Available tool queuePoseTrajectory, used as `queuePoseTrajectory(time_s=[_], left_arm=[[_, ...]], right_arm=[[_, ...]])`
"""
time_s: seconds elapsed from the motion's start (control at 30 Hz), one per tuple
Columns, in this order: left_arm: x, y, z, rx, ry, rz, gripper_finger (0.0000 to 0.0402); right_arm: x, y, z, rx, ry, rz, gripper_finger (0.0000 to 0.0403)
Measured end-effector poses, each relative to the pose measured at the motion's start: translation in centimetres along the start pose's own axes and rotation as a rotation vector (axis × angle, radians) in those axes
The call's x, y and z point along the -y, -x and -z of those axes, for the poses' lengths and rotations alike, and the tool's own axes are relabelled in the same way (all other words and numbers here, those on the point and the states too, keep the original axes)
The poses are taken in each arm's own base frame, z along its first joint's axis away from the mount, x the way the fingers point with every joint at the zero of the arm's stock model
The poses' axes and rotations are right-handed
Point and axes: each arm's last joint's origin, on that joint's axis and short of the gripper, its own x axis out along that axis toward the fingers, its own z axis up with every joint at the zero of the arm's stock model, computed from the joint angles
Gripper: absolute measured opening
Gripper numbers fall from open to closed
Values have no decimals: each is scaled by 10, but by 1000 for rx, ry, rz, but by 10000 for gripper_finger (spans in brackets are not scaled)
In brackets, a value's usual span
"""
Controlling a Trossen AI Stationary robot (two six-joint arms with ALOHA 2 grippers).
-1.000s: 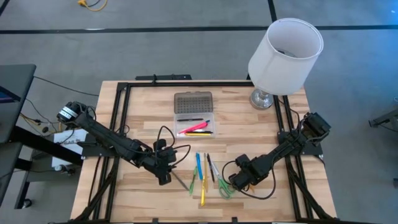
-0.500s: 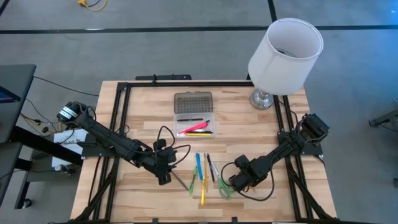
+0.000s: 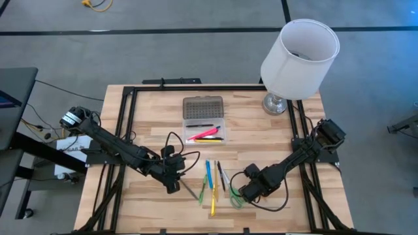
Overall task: Pick & place school supplies into a supply box
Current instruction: Put the orange pencil into the supply box
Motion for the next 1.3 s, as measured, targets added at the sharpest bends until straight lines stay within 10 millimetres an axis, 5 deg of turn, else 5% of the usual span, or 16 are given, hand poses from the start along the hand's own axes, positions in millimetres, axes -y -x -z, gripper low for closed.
queuePoseTrajectory(time_s=[0.3, 0.57, 0.87, 1.3], left_arm=[[0, 0, 0, 3, 0, -4, 132], [-1, 0, 3, -26, 10, -23, 132], [5, 5, 14, -61, 26, -27, 132], [27, 23, 46, -29, 114, -92, 132]], right_arm=[[-12, 13, -7, 59, 71, -54, 3], [-28, 41, -36, 190, 208, -108, 3], [-36, 76, -100, 333, 363, -142, 3], [-10, 96, -198, 487, 547, -133, 3]])
